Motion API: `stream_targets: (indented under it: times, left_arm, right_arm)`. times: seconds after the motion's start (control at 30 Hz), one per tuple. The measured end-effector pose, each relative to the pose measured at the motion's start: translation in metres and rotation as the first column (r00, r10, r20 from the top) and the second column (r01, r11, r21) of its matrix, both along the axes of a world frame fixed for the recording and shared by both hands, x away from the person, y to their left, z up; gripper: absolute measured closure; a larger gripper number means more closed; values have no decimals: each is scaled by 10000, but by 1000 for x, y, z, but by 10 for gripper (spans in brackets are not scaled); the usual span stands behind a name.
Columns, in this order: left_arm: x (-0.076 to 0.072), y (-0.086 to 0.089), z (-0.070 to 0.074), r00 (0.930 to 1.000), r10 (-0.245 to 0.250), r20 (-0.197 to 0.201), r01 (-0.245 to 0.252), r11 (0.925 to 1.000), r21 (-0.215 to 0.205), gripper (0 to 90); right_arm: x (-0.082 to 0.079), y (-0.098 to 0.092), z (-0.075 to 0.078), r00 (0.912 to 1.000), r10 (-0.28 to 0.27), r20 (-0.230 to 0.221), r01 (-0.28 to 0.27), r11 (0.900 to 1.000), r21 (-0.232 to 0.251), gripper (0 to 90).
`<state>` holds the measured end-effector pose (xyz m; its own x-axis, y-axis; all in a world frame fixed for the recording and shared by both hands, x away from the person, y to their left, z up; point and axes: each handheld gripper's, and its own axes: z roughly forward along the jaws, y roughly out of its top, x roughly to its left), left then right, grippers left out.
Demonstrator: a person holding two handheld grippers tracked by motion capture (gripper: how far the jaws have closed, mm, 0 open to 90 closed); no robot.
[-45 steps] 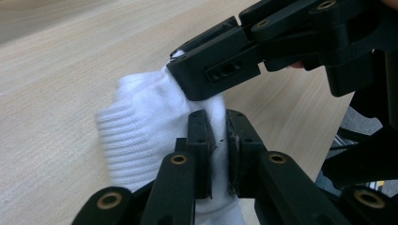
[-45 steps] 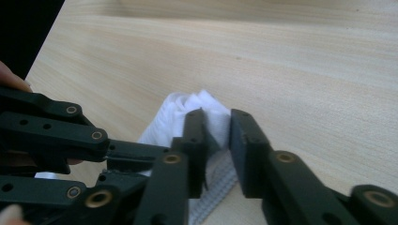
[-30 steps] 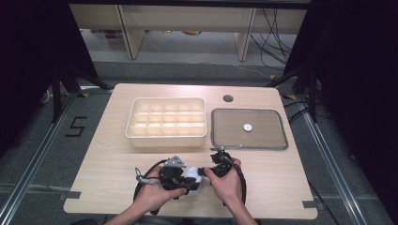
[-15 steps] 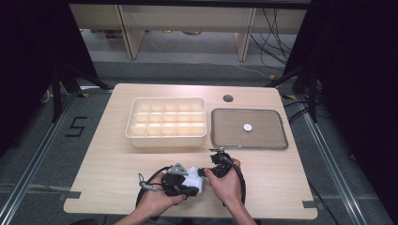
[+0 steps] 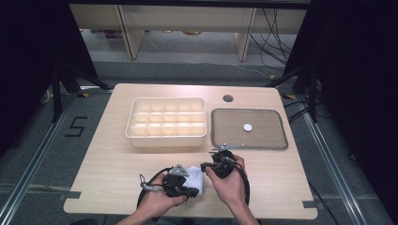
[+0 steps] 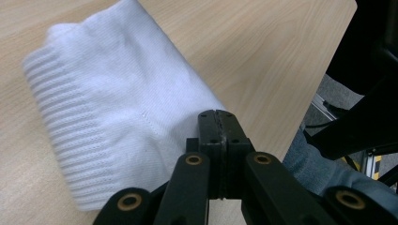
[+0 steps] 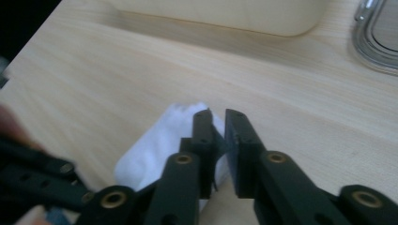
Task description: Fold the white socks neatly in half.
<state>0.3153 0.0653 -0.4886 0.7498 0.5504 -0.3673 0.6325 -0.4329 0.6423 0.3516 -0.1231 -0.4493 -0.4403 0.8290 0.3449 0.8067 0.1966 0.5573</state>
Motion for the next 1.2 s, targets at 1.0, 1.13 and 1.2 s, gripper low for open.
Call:
stream_targets:
  times: [1.0,1.13,1.2]
  left_arm:
    - [1,11,20,9998,127,152,-117,9976,-677,752]
    - [9,28,43,9950,848,534,-798,9927,-899,610]
    - [20,36,43,9911,1237,491,-1194,9894,-821,585]
  right_arm:
    - [-3,14,-25,9924,1215,-178,-1221,9915,-438,895]
    - [-5,15,-25,9946,1002,-271,-1012,9942,-376,894]
    - [-5,14,-26,9946,1008,-251,-1015,9945,-264,893]
